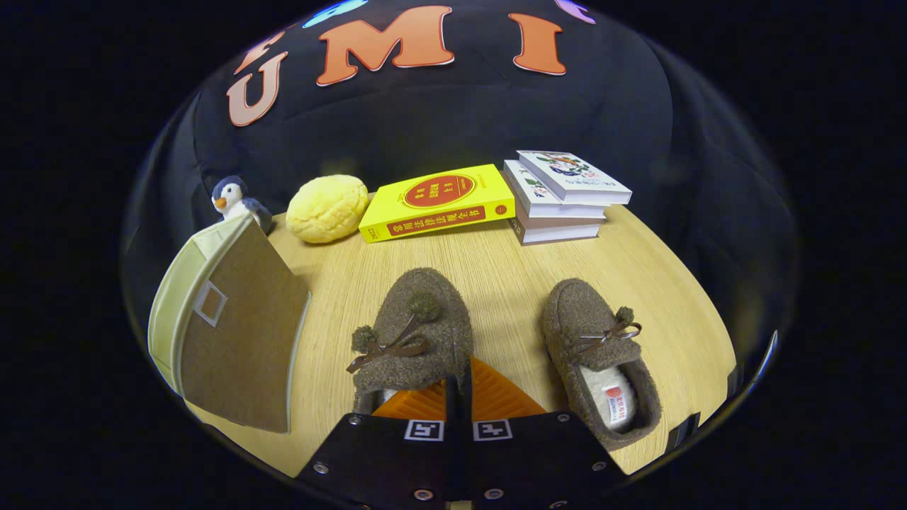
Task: Open the storage box then place both shoes into the box .Put the left shoe in first, then the right shoe, with the right side of both shoes facing outward in a uniform manner.
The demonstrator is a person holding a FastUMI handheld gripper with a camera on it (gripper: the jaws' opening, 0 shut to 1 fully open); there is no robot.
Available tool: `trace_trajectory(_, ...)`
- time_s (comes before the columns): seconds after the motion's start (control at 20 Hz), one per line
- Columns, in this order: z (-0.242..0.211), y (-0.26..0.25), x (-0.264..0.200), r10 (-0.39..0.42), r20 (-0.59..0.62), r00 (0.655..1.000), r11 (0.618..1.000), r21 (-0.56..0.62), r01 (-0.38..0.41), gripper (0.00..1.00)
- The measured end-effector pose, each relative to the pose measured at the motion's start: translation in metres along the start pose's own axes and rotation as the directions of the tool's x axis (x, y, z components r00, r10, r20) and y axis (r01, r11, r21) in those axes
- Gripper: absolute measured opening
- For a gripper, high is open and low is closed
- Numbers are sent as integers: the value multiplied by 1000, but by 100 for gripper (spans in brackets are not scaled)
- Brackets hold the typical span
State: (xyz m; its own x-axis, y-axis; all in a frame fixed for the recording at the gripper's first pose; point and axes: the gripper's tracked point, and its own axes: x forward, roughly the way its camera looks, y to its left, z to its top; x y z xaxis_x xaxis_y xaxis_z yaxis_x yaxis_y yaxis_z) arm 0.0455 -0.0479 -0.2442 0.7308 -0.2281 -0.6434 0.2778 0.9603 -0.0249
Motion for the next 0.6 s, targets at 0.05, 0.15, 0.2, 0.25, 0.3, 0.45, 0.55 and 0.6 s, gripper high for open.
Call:
trace_trajectory(0.05,7,4,-7,-4,10,1000,1000,8,3,0)
trace_trajectory(0.15,20,13,-22,-9,27,1000,1000,30,8,0)
trace_trajectory(0.2,27,18,-30,-14,36,999,999,42,13,1)
trace_trajectory(0.25,35,24,-38,-23,46,999,999,46,21,1)
trace_trajectory(0.3,43,29,-46,-31,60,998,998,47,28,1)
trace_trajectory(0.45,65,55,-69,-25,89,996,997,70,19,1)
trace_trajectory(0.55,78,75,-83,-7,99,995,994,108,-3,1)
trace_trajectory(0.6,85,86,-89,1,106,994,992,122,-14,1)
